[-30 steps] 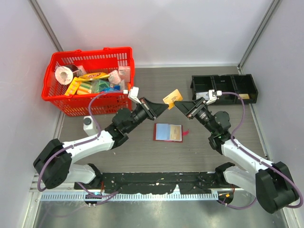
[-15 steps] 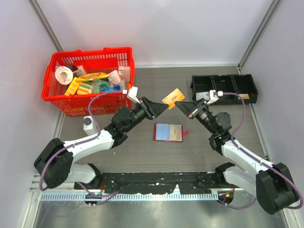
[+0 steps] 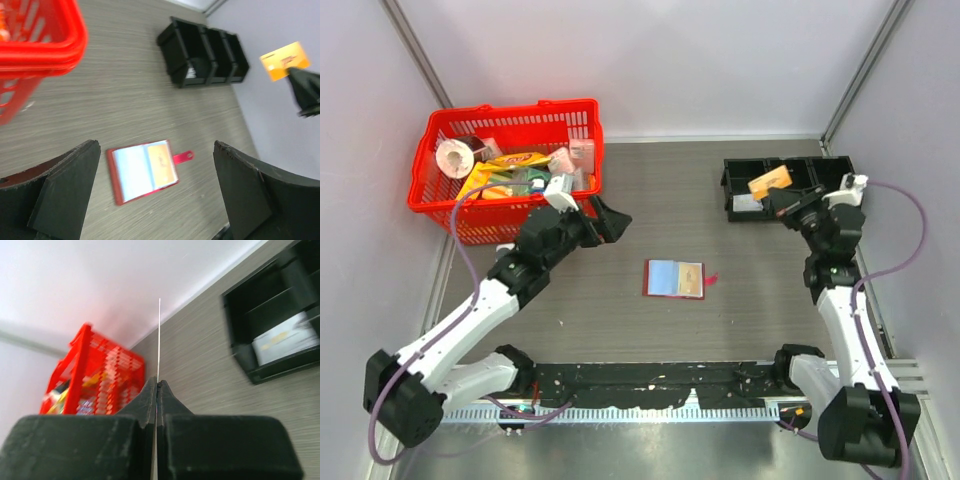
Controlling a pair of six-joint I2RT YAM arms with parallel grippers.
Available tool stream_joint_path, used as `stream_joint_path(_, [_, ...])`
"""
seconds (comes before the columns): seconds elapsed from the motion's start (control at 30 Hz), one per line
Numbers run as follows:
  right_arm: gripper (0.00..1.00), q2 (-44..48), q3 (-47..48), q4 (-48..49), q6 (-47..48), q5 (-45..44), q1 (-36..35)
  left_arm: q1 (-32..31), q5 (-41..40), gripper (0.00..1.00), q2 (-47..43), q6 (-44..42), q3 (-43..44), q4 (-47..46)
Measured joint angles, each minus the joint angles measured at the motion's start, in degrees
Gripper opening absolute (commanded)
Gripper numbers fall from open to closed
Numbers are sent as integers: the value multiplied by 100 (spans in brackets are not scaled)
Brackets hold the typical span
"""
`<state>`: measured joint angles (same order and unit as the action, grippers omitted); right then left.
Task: Take the credit cards out of the card holder
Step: Place the credit card in the storage box.
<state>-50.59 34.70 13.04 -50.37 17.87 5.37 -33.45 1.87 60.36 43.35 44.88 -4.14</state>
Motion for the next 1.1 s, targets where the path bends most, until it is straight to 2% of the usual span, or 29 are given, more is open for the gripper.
stream_joint_path(0.13, [1,-553,656,-629,470,-319,643,28,-492,100,-634,-664,11,990])
stream_joint_path(0.3, [1,-1718,1443,-988,940,-643,1440,22,-981,100,-1029,-1246,11,1729])
stream_joint_path(0.57, [1,-3276,2116,-1163,1620,-920,2369,-7,-1392,100,-1147,-1628,11,2096])
stream_joint_path(0.87, [1,-4621,2614,-1008,2133,-911,2588,-170,-1565,100,-968,-1746,11,2096])
stream_joint_path(1.1, [1,-5178,2739,-507,2149,-752,2581,-175,-1606,99,-796,-1827,11,2087])
